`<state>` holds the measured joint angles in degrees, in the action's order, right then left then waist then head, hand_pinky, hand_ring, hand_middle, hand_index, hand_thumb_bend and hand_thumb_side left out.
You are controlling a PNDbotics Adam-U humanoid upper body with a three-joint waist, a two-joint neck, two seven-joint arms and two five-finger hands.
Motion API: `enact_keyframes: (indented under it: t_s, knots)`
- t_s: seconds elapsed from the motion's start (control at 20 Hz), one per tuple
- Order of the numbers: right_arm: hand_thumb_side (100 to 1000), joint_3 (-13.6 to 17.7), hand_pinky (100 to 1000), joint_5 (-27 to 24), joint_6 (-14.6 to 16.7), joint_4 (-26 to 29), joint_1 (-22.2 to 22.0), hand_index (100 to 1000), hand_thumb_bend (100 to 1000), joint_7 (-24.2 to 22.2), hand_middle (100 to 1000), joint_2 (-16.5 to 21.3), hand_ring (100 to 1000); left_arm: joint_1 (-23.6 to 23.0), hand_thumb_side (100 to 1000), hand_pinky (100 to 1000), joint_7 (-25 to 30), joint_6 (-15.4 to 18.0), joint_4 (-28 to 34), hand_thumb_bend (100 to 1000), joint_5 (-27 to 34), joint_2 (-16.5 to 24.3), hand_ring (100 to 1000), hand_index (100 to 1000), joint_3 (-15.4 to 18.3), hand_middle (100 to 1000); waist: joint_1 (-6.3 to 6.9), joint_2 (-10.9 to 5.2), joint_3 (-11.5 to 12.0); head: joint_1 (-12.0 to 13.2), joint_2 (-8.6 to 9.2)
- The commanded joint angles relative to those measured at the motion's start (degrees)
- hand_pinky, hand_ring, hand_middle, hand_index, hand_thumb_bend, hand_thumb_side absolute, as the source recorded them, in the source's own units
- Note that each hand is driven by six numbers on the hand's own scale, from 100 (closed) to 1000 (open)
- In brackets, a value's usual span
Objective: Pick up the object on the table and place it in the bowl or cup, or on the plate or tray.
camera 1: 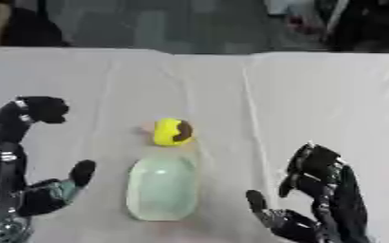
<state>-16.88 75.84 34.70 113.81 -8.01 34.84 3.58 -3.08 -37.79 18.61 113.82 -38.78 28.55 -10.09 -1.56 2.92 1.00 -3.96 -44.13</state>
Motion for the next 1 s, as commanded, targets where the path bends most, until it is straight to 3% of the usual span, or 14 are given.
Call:
enact_keyframes:
  t_s: [0.05, 0.6, 0.65, 0.75, 0.9, 1.0]
  knots:
    - [445, 0.15, 363, -1.0, 17.27, 0.78, 0.59, 321, 374, 17.13, 211, -0.34, 328, 0.16, 830, 449, -0.12, -0.16, 0.78, 467, -0.45, 0.06, 496, 689, 0.0, 608, 0.28, -0.35, 0.13, -0.53, 0.01]
    - [454, 0.21, 363, -1.6, 17.27, 0.78, -0.2, 346, 385, 17.13, 240, -0.14, 330, -0.47, 830, 448, 0.52, -0.37, 0.78, 468, 0.05, -0.25, 494, 690, -0.43, 608, 0.44, -1.17, 0.28, 2.17, 0.01]
    - [494, 0.41, 360, -2.18, 17.27, 0.78, -0.17, 367, 392, 17.13, 251, -0.2, 331, -0.48, 831, 449, 0.56, -0.45, 0.78, 469, 0.08, -0.24, 494, 691, -0.4, 609, 0.44, -1.18, 0.3, 2.24, 0.01]
    - [595, 1.26, 357, -5.0, 17.27, 0.78, 0.13, 405, 366, 17.13, 275, -0.42, 332, -0.37, 830, 461, 0.61, -0.96, 0.78, 478, 0.37, -0.03, 501, 695, -0.18, 614, 0.4, -1.16, 0.43, 2.52, 0.01]
    - [613, 3.33, 357, -10.54, 17.27, 0.78, 0.82, 416, 379, 17.13, 282, -0.11, 332, -0.28, 832, 465, 1.22, -2.76, 0.78, 459, 1.26, 1.31, 503, 699, 0.49, 621, 0.33, -1.15, 0.36, 3.07, 0.01]
    - [612, 4.73, 358, -12.46, 17.27, 0.78, 1.03, 422, 400, 17.13, 286, 0.38, 333, -0.47, 841, 470, 2.28, -3.99, 0.78, 493, 2.02, 3.49, 509, 702, 0.93, 630, 0.37, -1.26, 0.29, 3.5, 0.01]
